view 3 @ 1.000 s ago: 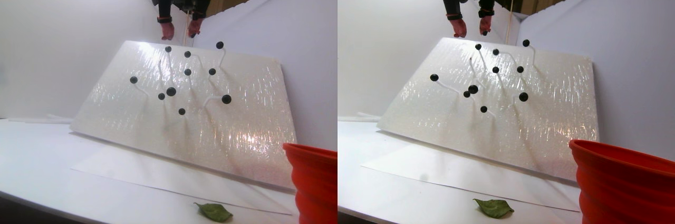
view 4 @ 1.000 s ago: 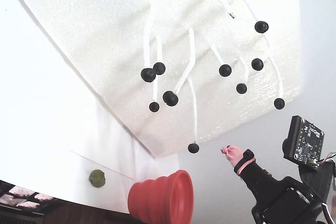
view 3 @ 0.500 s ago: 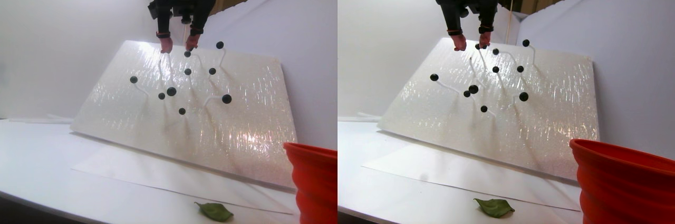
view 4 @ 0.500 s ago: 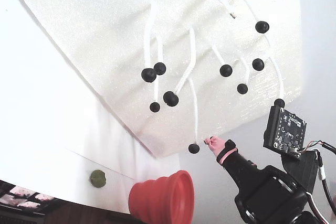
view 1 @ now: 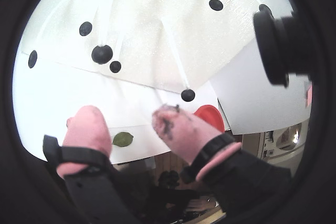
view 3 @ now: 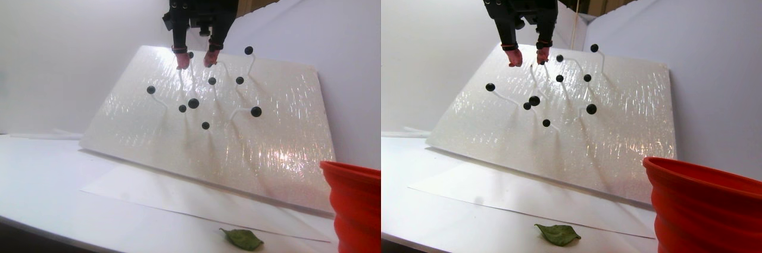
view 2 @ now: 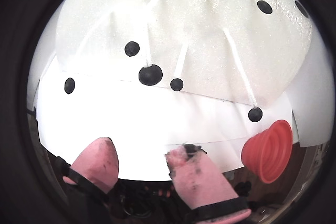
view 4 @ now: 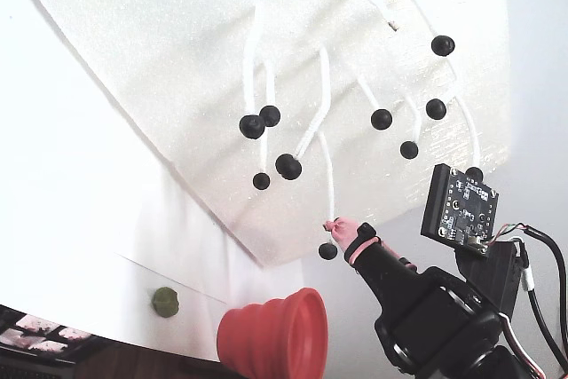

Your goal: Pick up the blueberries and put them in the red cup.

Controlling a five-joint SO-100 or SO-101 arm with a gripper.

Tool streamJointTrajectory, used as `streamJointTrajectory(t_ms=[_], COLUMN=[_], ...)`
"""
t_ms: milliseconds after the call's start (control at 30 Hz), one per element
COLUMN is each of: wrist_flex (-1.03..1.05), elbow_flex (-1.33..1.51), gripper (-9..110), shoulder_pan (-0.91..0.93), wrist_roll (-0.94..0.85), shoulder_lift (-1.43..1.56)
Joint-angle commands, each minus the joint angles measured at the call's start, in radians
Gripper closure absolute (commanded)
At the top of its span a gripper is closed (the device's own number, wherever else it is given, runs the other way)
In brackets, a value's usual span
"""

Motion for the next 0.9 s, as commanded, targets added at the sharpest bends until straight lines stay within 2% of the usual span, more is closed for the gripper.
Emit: streamJointTrajectory(t_ms=[0, 867], wrist_flex=[-0.046, -0.216], elbow_flex=[-0.061, -0.164], gripper=[82, 82], shoulder_pan=[-0.003, -0.008], wrist_roll=[0.003, -0.006], shoulder_lift=[-0.008, -0.239])
